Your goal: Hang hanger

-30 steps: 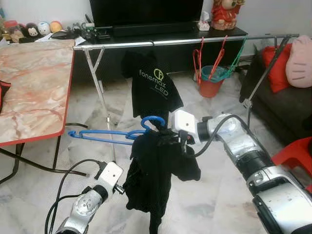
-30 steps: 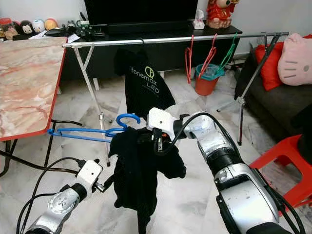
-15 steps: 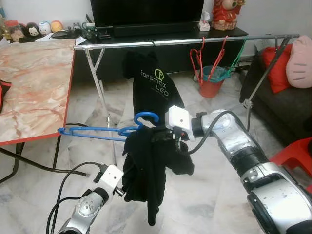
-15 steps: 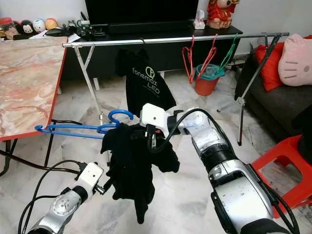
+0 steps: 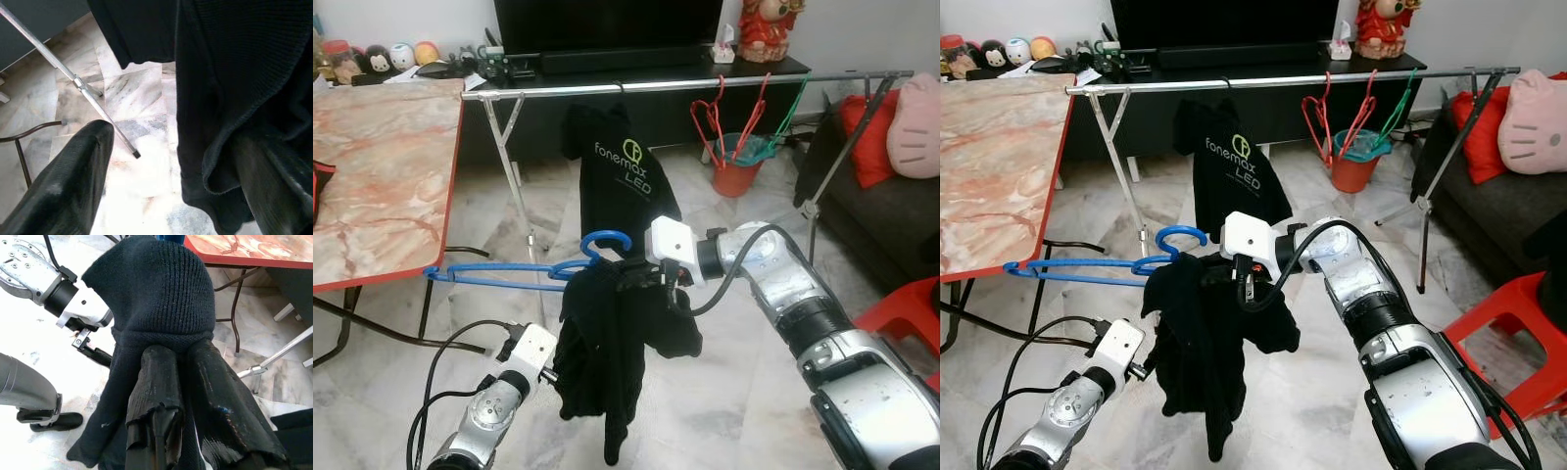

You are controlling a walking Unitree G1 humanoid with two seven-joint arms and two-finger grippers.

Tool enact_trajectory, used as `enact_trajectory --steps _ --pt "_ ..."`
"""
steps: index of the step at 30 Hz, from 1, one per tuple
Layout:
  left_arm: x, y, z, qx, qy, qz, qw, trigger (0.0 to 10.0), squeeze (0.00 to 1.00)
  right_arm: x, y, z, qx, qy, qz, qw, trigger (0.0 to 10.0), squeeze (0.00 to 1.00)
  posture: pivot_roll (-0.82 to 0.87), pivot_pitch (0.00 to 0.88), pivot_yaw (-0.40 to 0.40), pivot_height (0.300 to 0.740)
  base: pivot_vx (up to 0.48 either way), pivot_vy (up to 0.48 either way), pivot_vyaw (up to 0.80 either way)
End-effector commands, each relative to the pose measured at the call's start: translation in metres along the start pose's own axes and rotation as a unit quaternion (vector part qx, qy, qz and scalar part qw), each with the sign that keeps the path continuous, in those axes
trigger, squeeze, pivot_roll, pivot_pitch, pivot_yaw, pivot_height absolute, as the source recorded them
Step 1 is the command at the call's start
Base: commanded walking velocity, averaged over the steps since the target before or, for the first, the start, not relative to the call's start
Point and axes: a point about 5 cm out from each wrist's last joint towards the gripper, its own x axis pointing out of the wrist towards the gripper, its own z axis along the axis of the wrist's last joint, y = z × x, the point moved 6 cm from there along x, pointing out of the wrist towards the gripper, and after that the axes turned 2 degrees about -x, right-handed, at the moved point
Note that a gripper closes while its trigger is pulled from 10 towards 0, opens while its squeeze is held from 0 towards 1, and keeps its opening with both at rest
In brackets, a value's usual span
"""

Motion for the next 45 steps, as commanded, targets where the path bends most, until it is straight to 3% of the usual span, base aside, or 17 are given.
enact_trajectory --steps 1,4,5,8,12,13,15,18,19,22,23,24,25,26,45 --pt "0.001 0.001 0.0 0.007 0.002 0.005 1.0 2.2 0.0 -0.002 -0.004 0.013 -0.017 -0.02 -0.005 1.0 0.0 0.0 0.0 0.0 -0.042 0.74 0.0 0.0 0.0" --pt "0.002 0.001 0.002 0.004 -0.002 0.006 1.0 2.5 0.0 -0.002 -0.003 0.014 -0.018 -0.021 -0.002 1.0 0.0 0.0 0.0 0.0 -0.042 0.74 0.0 0.0 0.0" --pt "0.003 -0.001 0.003 0.002 -0.003 0.001 1.0 4.2 0.0 -0.001 -0.001 0.015 -0.018 -0.023 0.002 1.0 0.0 0.0 -0.01 0.0 -0.042 0.74 0.0 0.0 0.0" --pt "0.004 -0.005 0.006 -0.005 -0.009 -0.006 1.0 4.7 0.0 0.0 0.001 0.016 -0.017 -0.025 0.009 1.0 0.0 0.0 -0.01 0.0 -0.042 0.74 0.0 0.0 0.0" --pt "0.005 -0.009 0.012 -0.011 -0.024 -0.016 1.0 4.5 0.0 0.003 0.006 0.015 -0.015 -0.026 0.02 0.999 0.0 0.0 -0.01 0.0 -0.043 0.74 0.0 0.0 0.0" --pt "0.005 -0.01 0.013 -0.013 -0.026 -0.021 0.999 3.1 0.0 0.004 0.007 0.015 -0.014 -0.028 0.023 0.999 0.0 0.0 -0.01 0.0 -0.043 0.74 0.0 0.0 0.0" --pt "0.005 -0.012 0.014 -0.016 -0.027 -0.03 0.999 2.9 0.0 0.004 0.008 0.016 -0.015 -0.03 0.025 0.999 0.0 0.0 0.0 0.0 -0.044 0.74 0.0 0.0 0.0" --pt "0.005 -0.018 0.016 -0.026 -0.033 -0.047 0.998 4.6 0.0 0.005 0.007 0.018 -0.016 -0.031 0.025 0.999 0.0 0.0 0.0 0.0 -0.044 0.74 0.0 0.0 0.0" --pt "0.004 -0.021 0.016 -0.032 -0.035 -0.057 0.997 8.1 0.0 0.004 0.006 0.018 -0.016 -0.03 0.023 0.999 0.0 0.0 -0.01 0.0 -0.046 0.74 0.0 0.0 0.0" --pt "0.004 -0.025 0.015 -0.033 -0.032 -0.067 0.997 8.4 0.0 0.004 0.005 0.018 -0.015 -0.029 0.022 0.999 0.0 0.0 -0.01 0.0 -0.046 0.74 0.0 0.0 0.0" --pt "0.004 -0.026 0.015 -0.035 -0.031 -0.072 0.996 7.6 0.0 0.004 0.006 0.018 -0.015 -0.029 0.023 0.999 0.0 0.0 -0.01 0.0 -0.046 0.74 0.0 0.0 0.0" --pt "0.004 -0.027 0.014 -0.036 -0.029 -0.075 0.996 4.9 0.0 0.004 0.006 0.018 -0.015 -0.028 0.023 0.999 0.0 0.0 -0.01 0.0 -0.046 0.74 0.0 0.0 0.0" --pt "0.004 -0.027 0.013 -0.034 -0.027 -0.074 0.996 3.1 0.0 0.004 0.006 0.018 -0.015 -0.028 0.024 0.999 0.0 0.0 -0.01 0.0 -0.046 0.74 0.0 0.0 0.0" --pt "0.004 -0.028 0.013 -0.035 -0.027 -0.075 0.996 0.0 0.0 0.004 0.006 0.018 -0.015 -0.028 0.024 0.999 0.0 0.0 -0.01 0.0 -0.046 0.74 0.0 0.0 0.0" --pt "0.002 -0.036 0.009 -0.05 -0.017 -0.103 0.993 0.0 0.0 0.003 0.001 0.019 -0.015 -0.028 0.013 0.999 0.0 0.0 -0.01 0.0 -0.044 0.74 0.0 0.0 0.0"
